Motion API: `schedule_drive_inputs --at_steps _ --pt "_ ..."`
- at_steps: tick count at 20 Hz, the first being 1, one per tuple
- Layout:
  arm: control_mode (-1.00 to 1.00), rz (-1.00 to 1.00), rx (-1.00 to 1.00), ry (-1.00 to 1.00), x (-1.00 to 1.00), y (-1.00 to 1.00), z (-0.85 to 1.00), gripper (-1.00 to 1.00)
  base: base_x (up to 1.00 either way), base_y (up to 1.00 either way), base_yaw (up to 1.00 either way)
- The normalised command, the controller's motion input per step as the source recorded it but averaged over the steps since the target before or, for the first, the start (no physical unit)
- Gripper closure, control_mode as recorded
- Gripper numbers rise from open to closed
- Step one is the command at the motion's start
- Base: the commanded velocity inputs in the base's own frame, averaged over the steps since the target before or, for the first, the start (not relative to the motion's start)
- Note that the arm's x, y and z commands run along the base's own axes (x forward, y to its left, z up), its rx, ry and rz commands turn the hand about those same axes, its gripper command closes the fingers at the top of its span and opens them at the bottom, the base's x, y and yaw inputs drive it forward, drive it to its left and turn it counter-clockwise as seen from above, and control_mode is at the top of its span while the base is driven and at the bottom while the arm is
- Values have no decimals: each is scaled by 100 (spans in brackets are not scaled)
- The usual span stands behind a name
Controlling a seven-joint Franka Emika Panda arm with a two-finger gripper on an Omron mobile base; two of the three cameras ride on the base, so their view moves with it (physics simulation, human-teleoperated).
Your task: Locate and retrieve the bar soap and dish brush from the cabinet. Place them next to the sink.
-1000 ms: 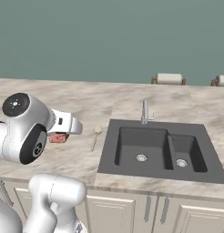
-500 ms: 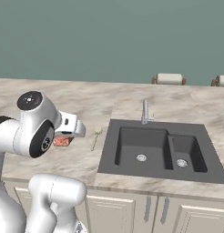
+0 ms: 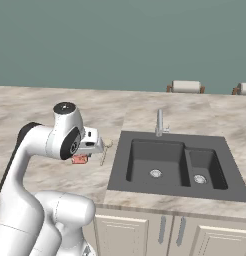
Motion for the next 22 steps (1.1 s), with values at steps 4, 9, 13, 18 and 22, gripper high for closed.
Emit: schedule_drive_inputs --at_steps 4,9,13,18,22 --pt "-100 15 -9 2 72 0 -93 100 0 0 0" --pt "-100 11 -7 -2 53 -1 -57 100 0 0 0" --pt "-100 9 1 -7 43 -11 -48 100 0 0 0" --pt "-100 9 1 -2 34 -11 -52 100 0 0 0" --pt "-100 6 4 0 9 -8 -45 100 0 0 0"
